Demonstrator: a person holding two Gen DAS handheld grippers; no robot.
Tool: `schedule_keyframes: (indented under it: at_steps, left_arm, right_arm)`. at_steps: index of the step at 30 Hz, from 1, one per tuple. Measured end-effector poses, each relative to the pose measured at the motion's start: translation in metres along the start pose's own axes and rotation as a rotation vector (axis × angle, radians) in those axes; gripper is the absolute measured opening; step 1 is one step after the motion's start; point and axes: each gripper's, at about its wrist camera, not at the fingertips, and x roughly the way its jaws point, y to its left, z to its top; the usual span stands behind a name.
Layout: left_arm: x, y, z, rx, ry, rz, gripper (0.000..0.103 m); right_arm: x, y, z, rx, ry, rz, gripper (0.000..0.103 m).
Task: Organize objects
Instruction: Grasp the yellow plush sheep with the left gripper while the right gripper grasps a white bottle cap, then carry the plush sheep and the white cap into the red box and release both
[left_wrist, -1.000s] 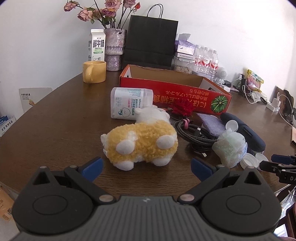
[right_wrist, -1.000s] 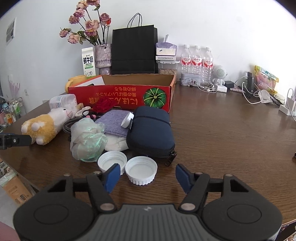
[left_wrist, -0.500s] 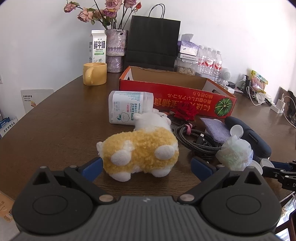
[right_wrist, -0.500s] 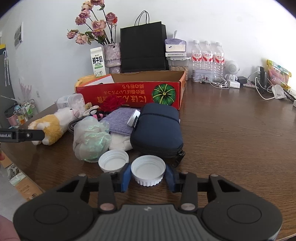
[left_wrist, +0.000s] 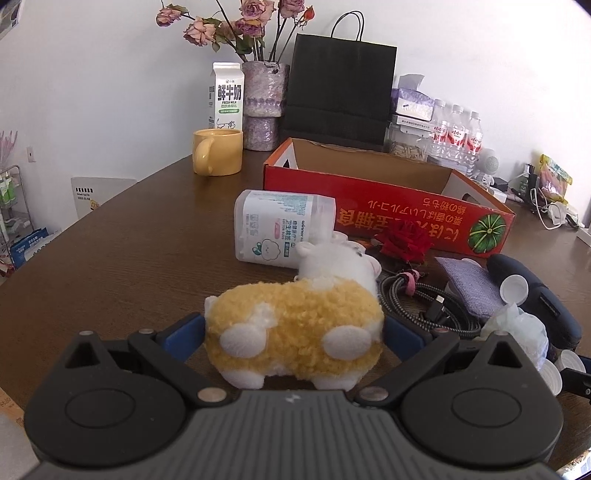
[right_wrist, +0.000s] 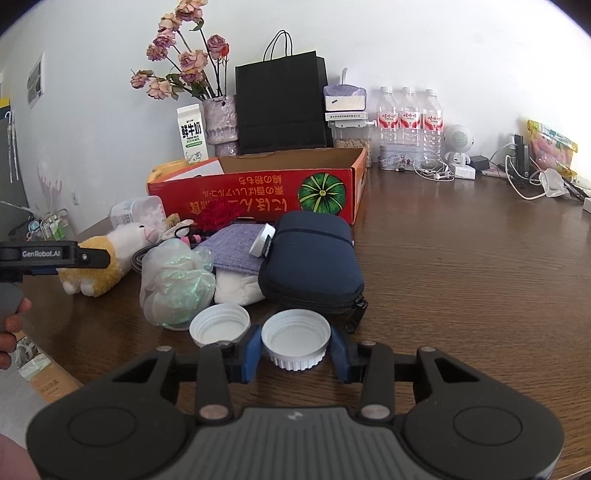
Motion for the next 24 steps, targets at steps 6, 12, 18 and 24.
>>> schedule_keyframes:
  at_steps: [6, 12, 18, 24]
  left_arm:
    - [0.008, -0.001, 0.001, -0.011, -0.002, 0.002, 0.103]
    - [0.005, 0.001, -0.002, -0.015, -0.022, -0.003, 0.098]
    - [-0.003, 0.004, -0.004, -0.007, -0.041, -0.003, 0.094]
    - [-0.019, 0.009, -0.004, -0.007, -0.08, -0.009, 0.093]
  right_arm:
    - [0.0, 0.001, -0.001, 0.004, -0.007, -0.005, 0.039]
    - [-0.003, 0.003, -0.003, 0.006, -0.007, -0.017, 0.039]
    - [-0.009, 0.007, -0.003, 0.004, -0.013, -0.031, 0.039]
    - [-0.02, 0.013, 0.0, -0.008, -0.037, -0.04, 0.039]
